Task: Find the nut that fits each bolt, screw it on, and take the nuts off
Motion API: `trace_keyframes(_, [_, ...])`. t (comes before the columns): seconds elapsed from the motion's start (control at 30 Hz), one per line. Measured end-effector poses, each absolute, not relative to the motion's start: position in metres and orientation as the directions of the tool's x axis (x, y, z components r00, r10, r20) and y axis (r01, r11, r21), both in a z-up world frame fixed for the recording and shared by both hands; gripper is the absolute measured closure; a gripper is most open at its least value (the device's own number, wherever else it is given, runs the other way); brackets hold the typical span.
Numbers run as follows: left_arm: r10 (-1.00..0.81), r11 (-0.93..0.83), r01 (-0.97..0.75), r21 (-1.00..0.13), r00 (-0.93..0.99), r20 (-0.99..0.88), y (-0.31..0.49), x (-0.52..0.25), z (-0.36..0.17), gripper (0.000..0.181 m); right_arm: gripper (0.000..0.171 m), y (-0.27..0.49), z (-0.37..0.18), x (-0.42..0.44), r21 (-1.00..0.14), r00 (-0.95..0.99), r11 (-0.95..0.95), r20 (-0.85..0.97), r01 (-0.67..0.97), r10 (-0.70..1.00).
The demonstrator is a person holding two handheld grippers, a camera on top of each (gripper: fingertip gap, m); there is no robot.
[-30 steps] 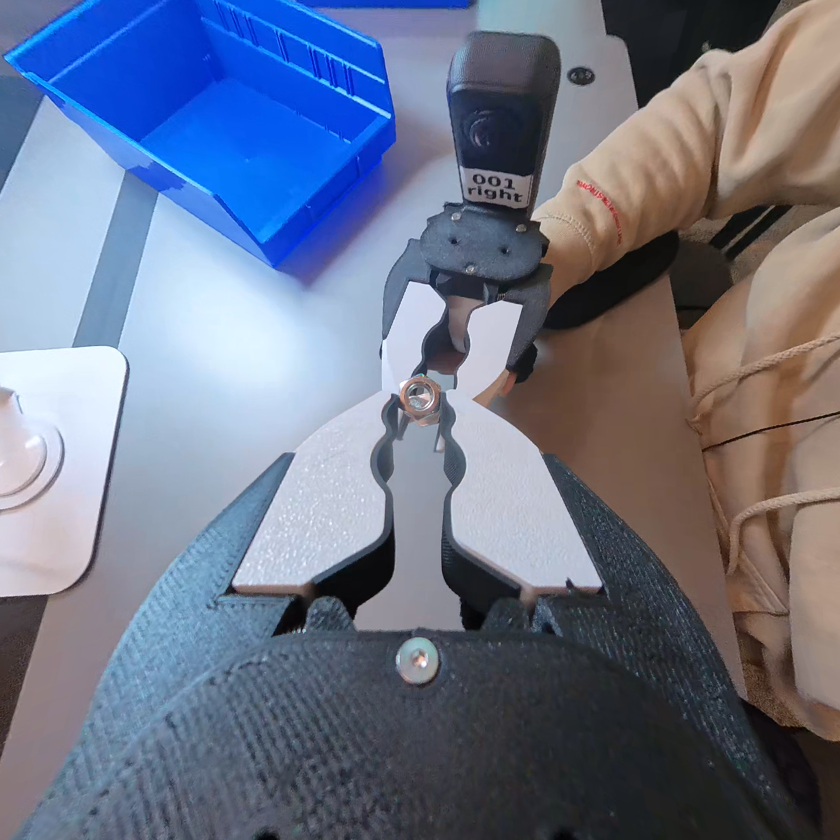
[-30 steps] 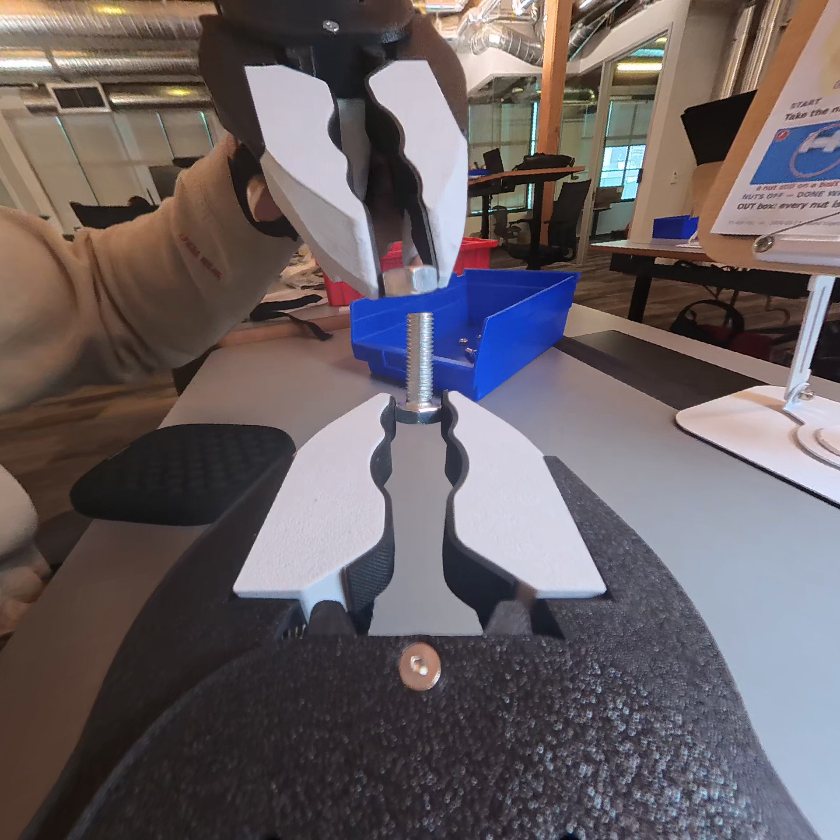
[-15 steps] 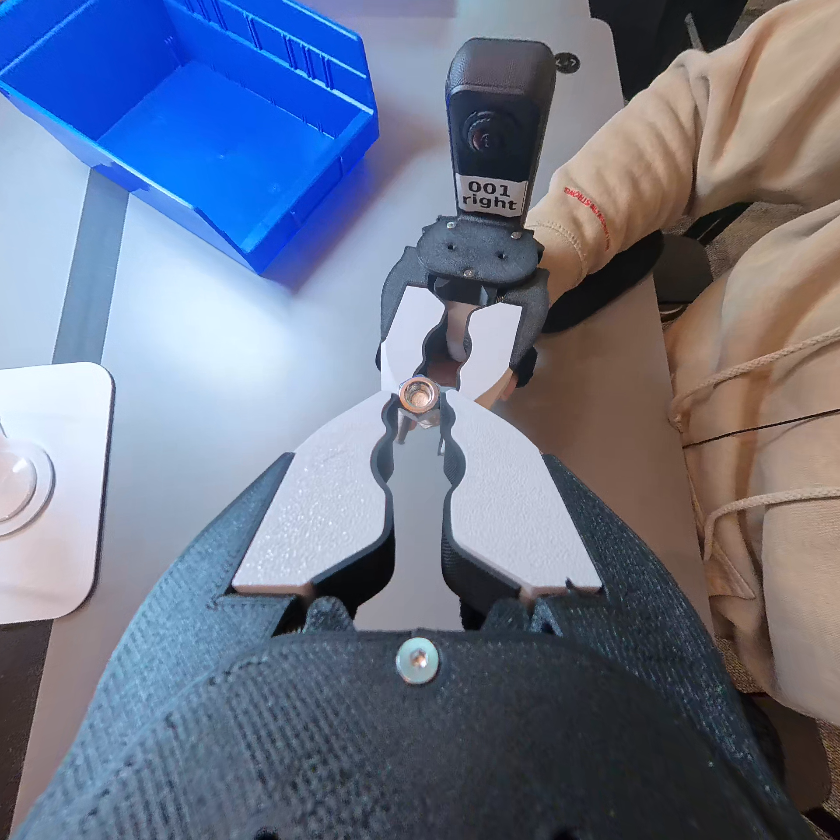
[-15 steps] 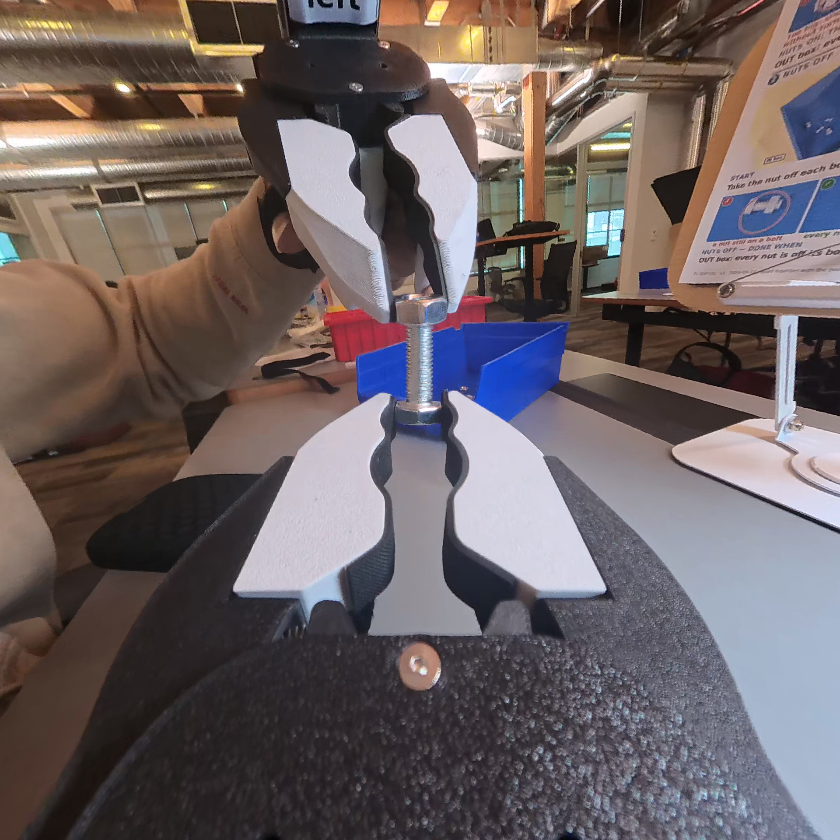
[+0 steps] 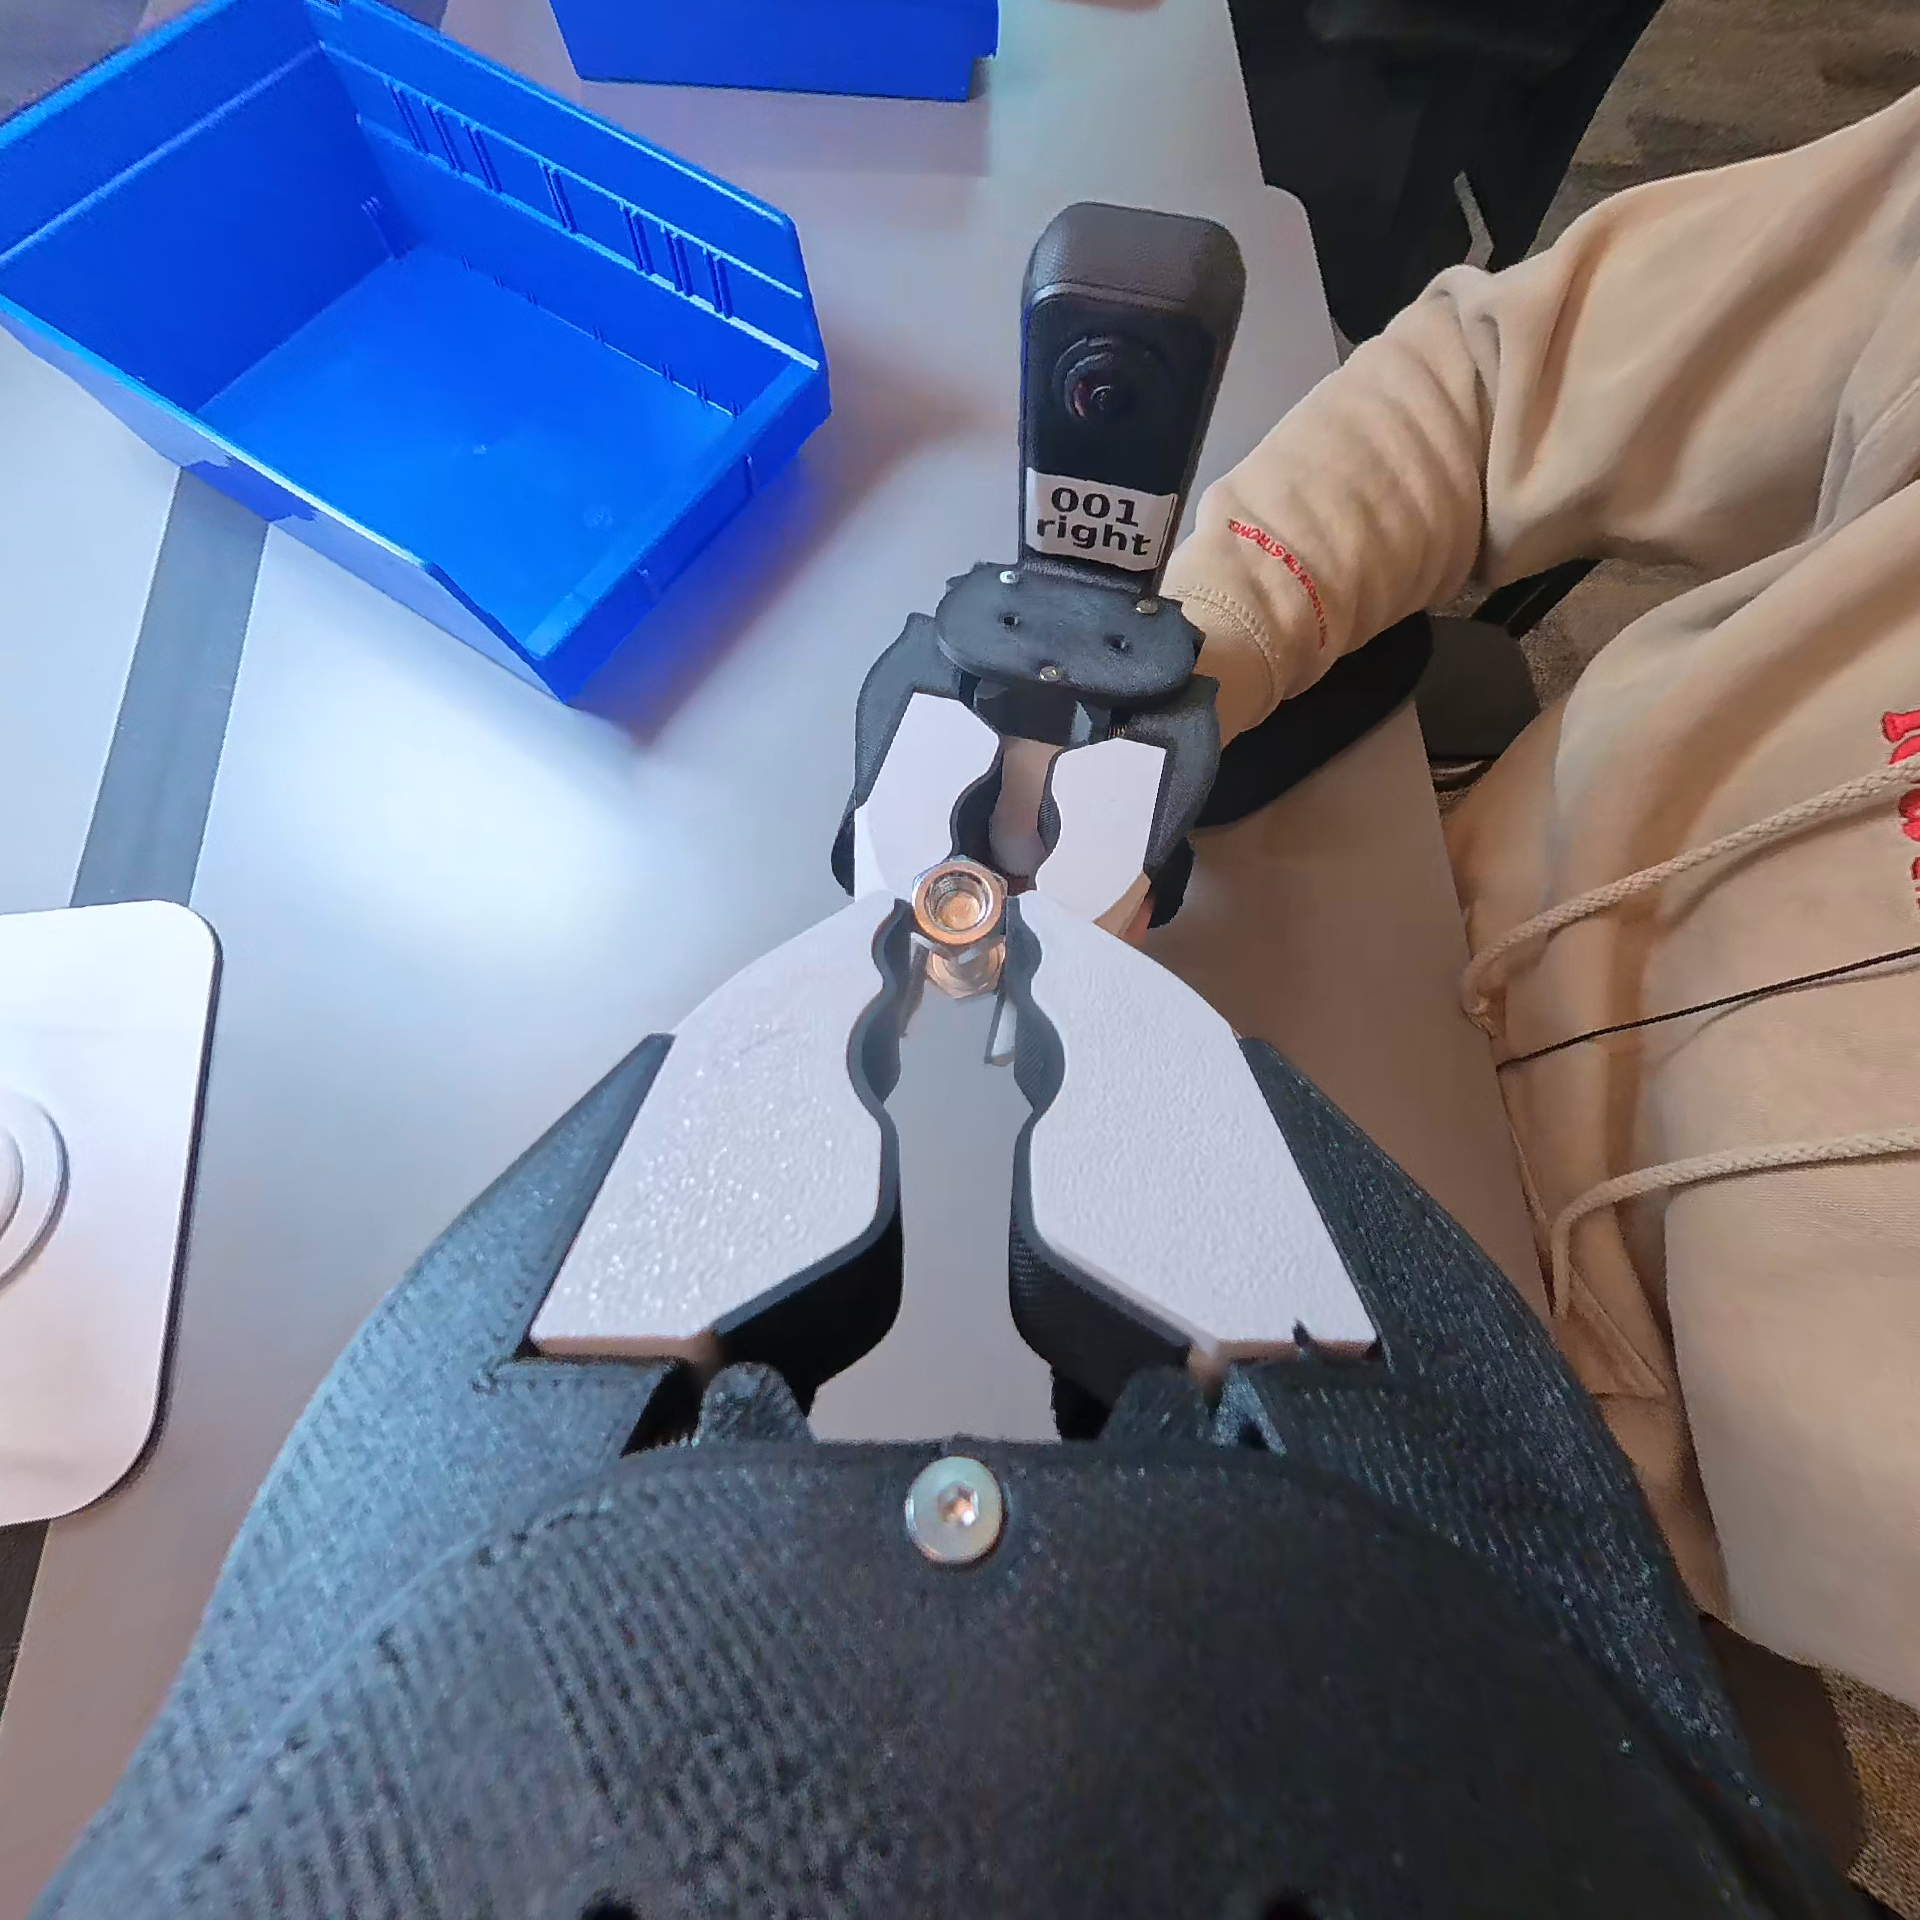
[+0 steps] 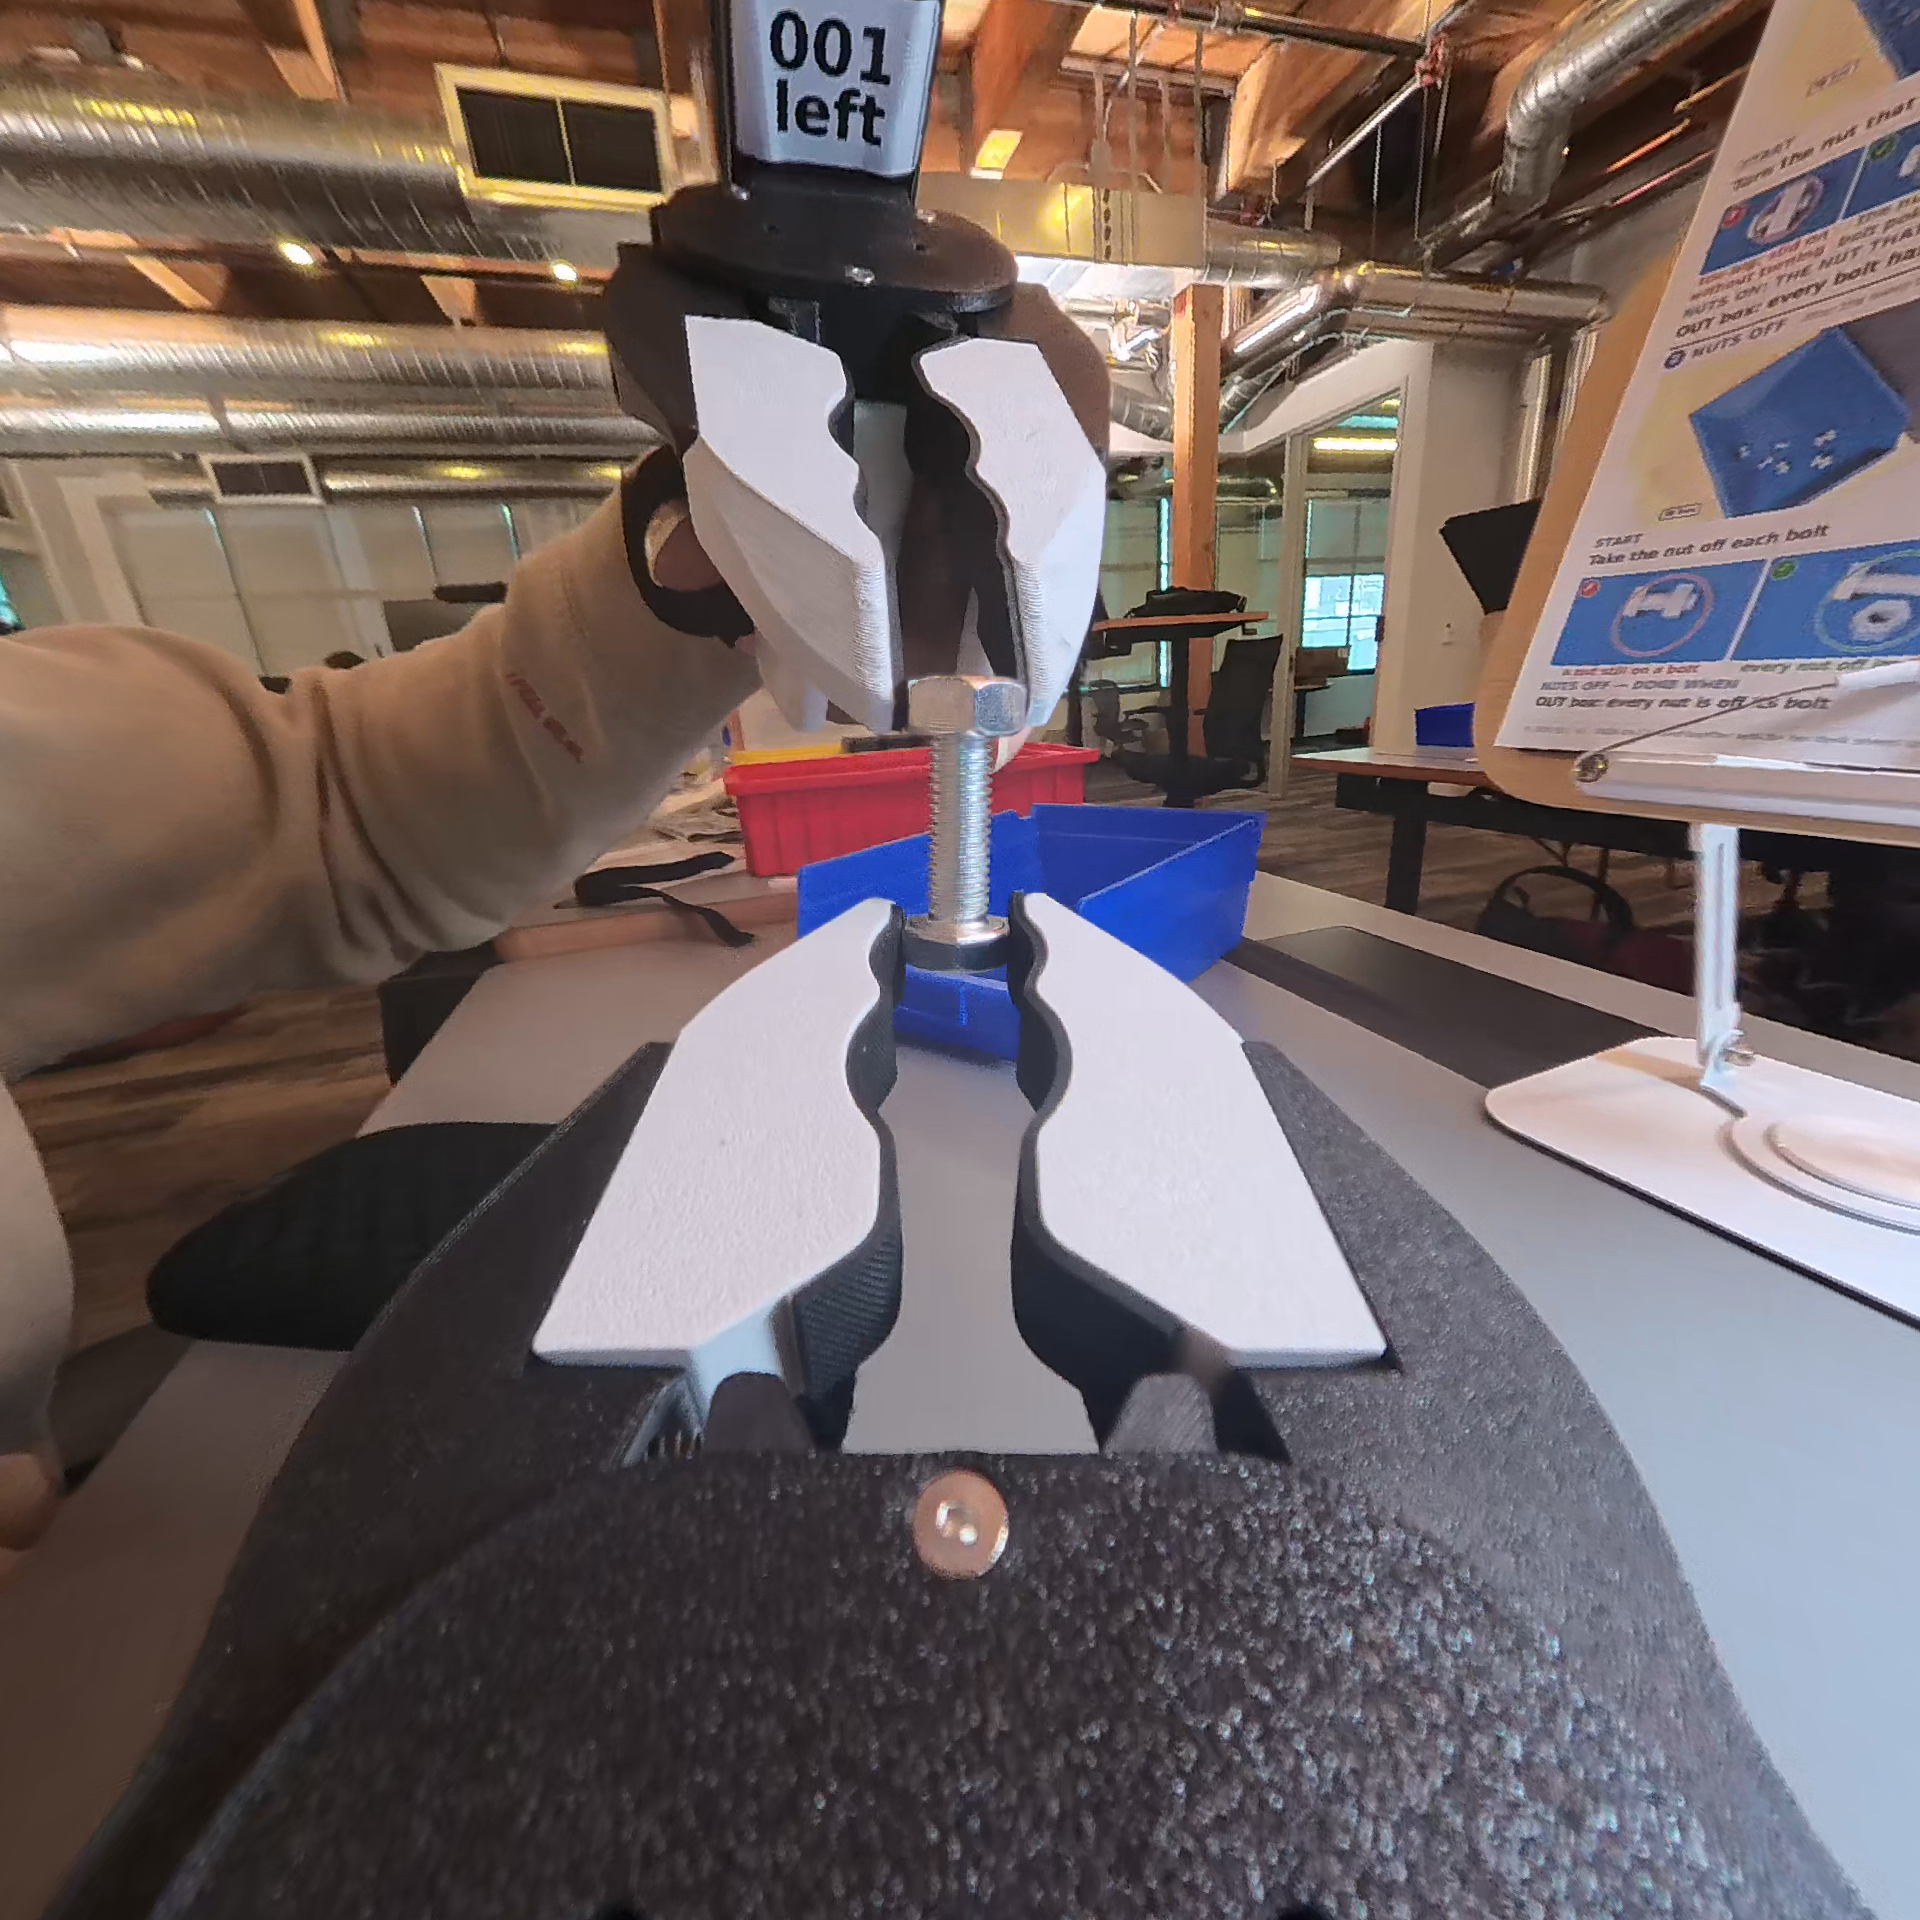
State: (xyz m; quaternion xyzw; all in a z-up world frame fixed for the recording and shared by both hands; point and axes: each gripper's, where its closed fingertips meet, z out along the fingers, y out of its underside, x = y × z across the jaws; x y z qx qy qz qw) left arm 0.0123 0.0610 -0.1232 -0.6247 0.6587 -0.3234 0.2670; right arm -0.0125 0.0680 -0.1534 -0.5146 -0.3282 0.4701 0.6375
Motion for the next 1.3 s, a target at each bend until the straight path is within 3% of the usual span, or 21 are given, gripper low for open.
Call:
trace_keyframes(0.53, [-0.996,0.038,-0.628,-0.777,-0.088,0.022,0.059,0.011,-0.124,0.155,0.152,0.068,-0.153,-0.013,-0.968,0.361,0.046,-0.047,-0.247,0.932])
trace_keyframes(1.0, [-0.998,-0.010,-0.360,-0.933,-0.047,0.029,0.065,0.007,-0.107,0.166,0.152,0.061,-0.138,-0.007,-0.949,0.327,0.081,-0.024,-0.304,0.945])
trace_keyframes(1.3, [-0.997,-0.055,-0.220,-0.974,-0.045,0.066,0.063,0.018,-0.109,0.155,0.152,0.066,-0.141,-0.007,-0.957,0.351,0.081,-0.024,-0.280,0.936])
